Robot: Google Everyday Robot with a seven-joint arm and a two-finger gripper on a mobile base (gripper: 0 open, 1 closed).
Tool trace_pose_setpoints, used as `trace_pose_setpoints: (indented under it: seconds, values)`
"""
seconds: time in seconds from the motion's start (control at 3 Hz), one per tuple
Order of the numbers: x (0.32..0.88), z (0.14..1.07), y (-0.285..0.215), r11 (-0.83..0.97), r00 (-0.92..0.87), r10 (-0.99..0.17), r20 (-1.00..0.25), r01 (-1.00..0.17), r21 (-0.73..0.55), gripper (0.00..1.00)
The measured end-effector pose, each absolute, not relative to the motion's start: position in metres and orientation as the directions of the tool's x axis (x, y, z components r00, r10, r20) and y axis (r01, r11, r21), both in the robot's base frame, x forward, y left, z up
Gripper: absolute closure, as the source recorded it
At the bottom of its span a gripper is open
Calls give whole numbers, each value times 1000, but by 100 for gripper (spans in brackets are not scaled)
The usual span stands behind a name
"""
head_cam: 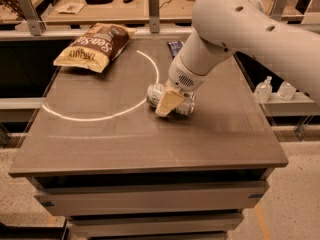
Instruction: Place 7up can upright
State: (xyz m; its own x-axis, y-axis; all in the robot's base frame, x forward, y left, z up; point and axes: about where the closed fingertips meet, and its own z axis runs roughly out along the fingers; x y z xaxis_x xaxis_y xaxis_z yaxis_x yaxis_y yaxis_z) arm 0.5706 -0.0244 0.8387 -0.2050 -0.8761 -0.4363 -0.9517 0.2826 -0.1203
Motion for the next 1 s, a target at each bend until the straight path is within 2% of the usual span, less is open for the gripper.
trace_pose_setpoints:
  seconds: [0.67,1.0]
  values:
    - [572,884,-23,213,-104,-854,-510,-964,-160,94]
    - [567,916,-24,208,-79,-804,-589,-966,-155,100]
